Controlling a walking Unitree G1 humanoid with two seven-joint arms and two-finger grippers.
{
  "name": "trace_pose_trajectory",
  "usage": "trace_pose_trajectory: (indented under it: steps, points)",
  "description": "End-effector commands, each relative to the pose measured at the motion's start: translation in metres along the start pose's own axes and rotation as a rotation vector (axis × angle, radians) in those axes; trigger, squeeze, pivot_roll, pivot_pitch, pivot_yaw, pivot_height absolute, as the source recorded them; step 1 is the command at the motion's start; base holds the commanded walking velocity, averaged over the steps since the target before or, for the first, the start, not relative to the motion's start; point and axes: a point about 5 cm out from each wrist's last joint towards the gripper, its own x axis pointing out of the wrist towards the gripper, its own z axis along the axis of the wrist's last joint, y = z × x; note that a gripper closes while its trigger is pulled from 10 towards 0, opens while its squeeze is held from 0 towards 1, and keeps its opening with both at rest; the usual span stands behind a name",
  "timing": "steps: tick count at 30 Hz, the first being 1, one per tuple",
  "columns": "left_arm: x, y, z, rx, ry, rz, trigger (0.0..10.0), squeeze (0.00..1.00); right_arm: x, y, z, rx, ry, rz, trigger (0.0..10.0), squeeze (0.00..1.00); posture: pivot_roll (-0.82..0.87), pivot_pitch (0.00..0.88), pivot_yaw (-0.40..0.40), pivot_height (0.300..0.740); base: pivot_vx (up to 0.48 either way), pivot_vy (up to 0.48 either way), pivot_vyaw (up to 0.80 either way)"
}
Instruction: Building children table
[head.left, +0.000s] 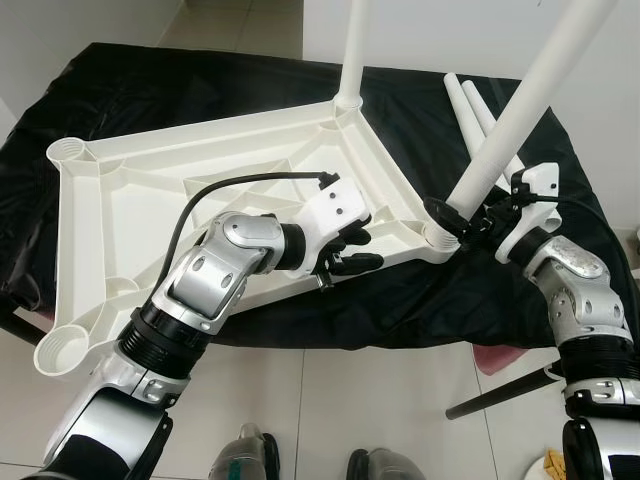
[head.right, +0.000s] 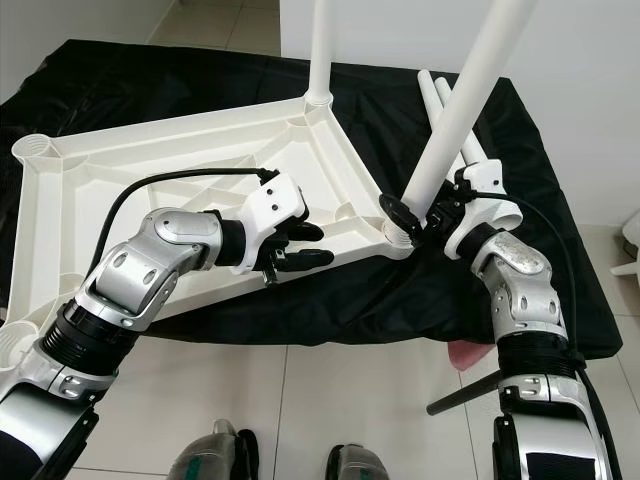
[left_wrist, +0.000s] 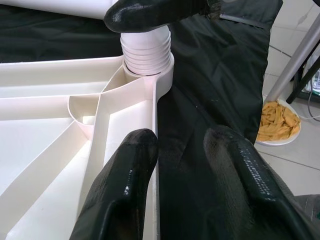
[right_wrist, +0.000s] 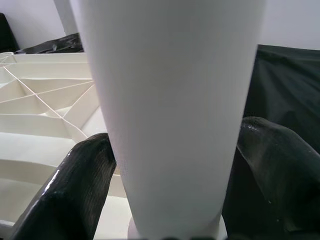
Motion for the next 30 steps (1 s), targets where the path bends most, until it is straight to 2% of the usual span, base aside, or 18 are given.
trace_pose_trajectory:
  steps: [1,8,9,10,11,12,13,25,26,30]
  points:
    - [0.0000,-0.0036,0.0010,0.014,-0.004,-0.008,10.0,0.00,-0.0028,-0.0042,0.0014,-0.017,0.004,-0.006,10.0,0.00,0.00,0.086,0.027,0.740,0.000,0.000,0.00]
    - [0.0009,-0.0036,0.0015,0.015,-0.005,-0.009,10.0,0.00,-0.0034,-0.0067,-0.0007,-0.022,0.012,-0.004,10.0,0.00,0.00,0.088,0.025,0.740,0.000,0.000,0.00]
    - [0.0011,-0.0034,0.0016,0.015,-0.006,-0.008,10.0,0.00,-0.0037,-0.0069,-0.0009,-0.022,0.012,0.001,2.5,0.00,0.00,0.088,0.024,0.740,0.000,0.000,0.00]
    - [0.0011,-0.0034,0.0016,0.015,-0.006,-0.008,10.0,0.00,-0.0037,-0.0069,-0.0009,-0.022,0.012,0.001,2.5,0.00,0.00,0.088,0.024,0.740,0.000,0.000,0.00]
    - [0.0012,-0.0033,0.0017,0.016,-0.006,-0.007,10.0,0.00,-0.0039,-0.0077,-0.0011,-0.028,0.015,-0.002,1.3,0.00,0.00,0.088,0.024,0.740,0.000,0.000,0.00]
    - [0.0012,-0.0033,0.0017,0.016,-0.006,-0.007,10.0,0.00,-0.0039,-0.0077,-0.0011,-0.028,0.015,-0.002,1.3,0.00,0.00,0.088,0.024,0.740,0.000,0.000,0.00]
    - [0.0012,-0.0032,0.0018,0.016,-0.006,-0.006,10.0,0.00,-0.0037,-0.0078,-0.0015,-0.023,0.015,0.001,0.0,0.00,0.00,0.087,0.023,0.740,0.000,0.000,0.00]
    - [0.0006,-0.0025,0.0026,0.019,-0.007,-0.001,10.0,0.00,-0.0036,-0.0082,-0.0033,-0.018,0.020,0.006,0.0,0.00,0.00,0.090,0.021,0.740,0.000,0.000,0.00]
    - [0.0005,-0.0025,0.0026,0.019,-0.007,0.000,10.0,0.00,-0.0033,-0.0075,-0.0046,-0.022,0.029,0.006,10.0,0.00,0.00,0.092,0.020,0.740,0.000,0.000,0.00]
    - [0.0002,-0.0024,0.0027,0.019,-0.007,0.001,10.0,0.00,-0.0029,-0.0066,-0.0073,-0.017,0.040,-0.001,10.0,0.00,0.00,0.096,0.019,0.740,0.000,0.000,0.00]
